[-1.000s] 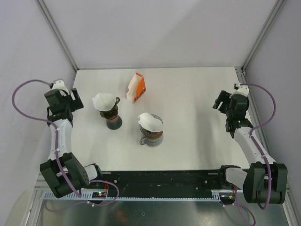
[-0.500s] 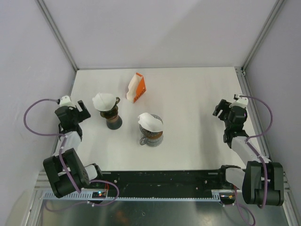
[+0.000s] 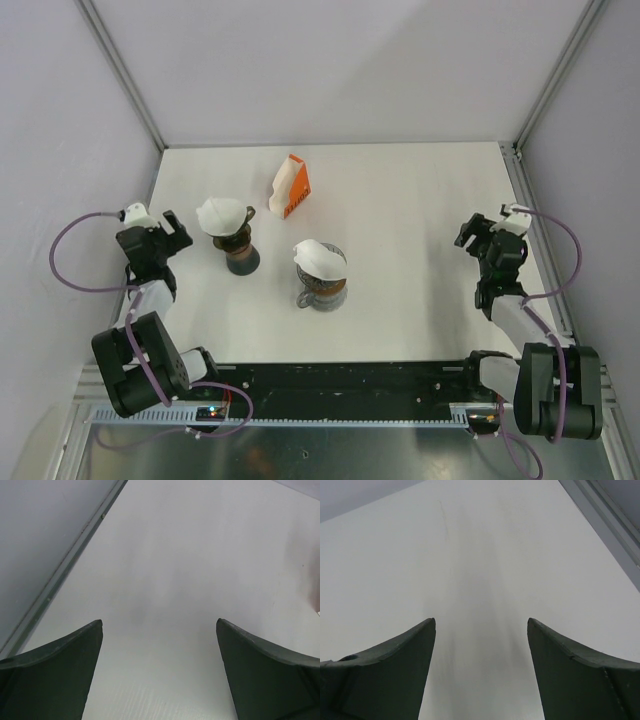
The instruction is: Place the coffee filter in the dripper
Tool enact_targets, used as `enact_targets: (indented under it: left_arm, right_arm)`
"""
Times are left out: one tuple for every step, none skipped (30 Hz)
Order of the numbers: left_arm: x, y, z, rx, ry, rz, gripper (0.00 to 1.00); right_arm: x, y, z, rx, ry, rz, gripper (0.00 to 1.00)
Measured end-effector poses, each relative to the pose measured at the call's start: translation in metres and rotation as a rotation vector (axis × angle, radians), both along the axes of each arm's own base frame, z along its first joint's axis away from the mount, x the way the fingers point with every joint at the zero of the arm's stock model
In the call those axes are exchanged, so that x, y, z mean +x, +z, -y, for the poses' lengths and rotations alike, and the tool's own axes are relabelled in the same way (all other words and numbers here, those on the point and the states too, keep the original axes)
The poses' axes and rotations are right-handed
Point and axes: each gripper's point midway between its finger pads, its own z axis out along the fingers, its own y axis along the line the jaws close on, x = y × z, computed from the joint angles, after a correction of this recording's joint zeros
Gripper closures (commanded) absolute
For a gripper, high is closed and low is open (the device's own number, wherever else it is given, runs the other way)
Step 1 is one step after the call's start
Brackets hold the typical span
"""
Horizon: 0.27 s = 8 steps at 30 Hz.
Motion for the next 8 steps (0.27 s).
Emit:
enact_targets:
  left_arm:
    - [0.0001,0.0,0.0002,-0.001,-0.001,0.001,0.0]
    - [0.0002,0.0,0.0006,-0.001,-0.003,0.001,0.0]
    - [0.0002,0.0,0.0008,-0.002,-0.004,0.002,0.0]
    - [0.0002,-0.0001,0.001,-0.003,-0.005,0.002,0.0]
    - [0.0003,-0.0001,0.0011,-0.004,-0.005,0.002,0.0]
    - [0.0004,0.0,0.0014,-0.007,-0.005,0.004,0.0]
    - [0.0007,0.0001,0.0025,-0.009,-0.011,0.005,0.0]
    - [0.0009,0.0,0.0031,-0.011,-0.013,0.006,0.0]
  right_arm:
    - [0.0001,0.0002,0.0005,0.0,-0.001,0.002,0.22]
    - [-0.0001,0.0,0.001,0.0,-0.002,0.002,0.22]
    - [-0.0002,-0.0001,0.0015,0.001,-0.003,0.004,0.22]
    - [-0.0004,-0.0003,0.0018,0.002,-0.003,0.005,0.22]
    - [-0.0007,-0.0008,0.002,0.003,-0.002,0.005,0.22]
    - [-0.0011,-0.0017,0.0024,0.005,-0.004,0.003,0.22]
    - [-0.0013,-0.0023,0.0026,0.007,-0.004,0.003,0.22]
    - [-0.0014,-0.0027,0.003,0.009,-0.004,0.003,0.22]
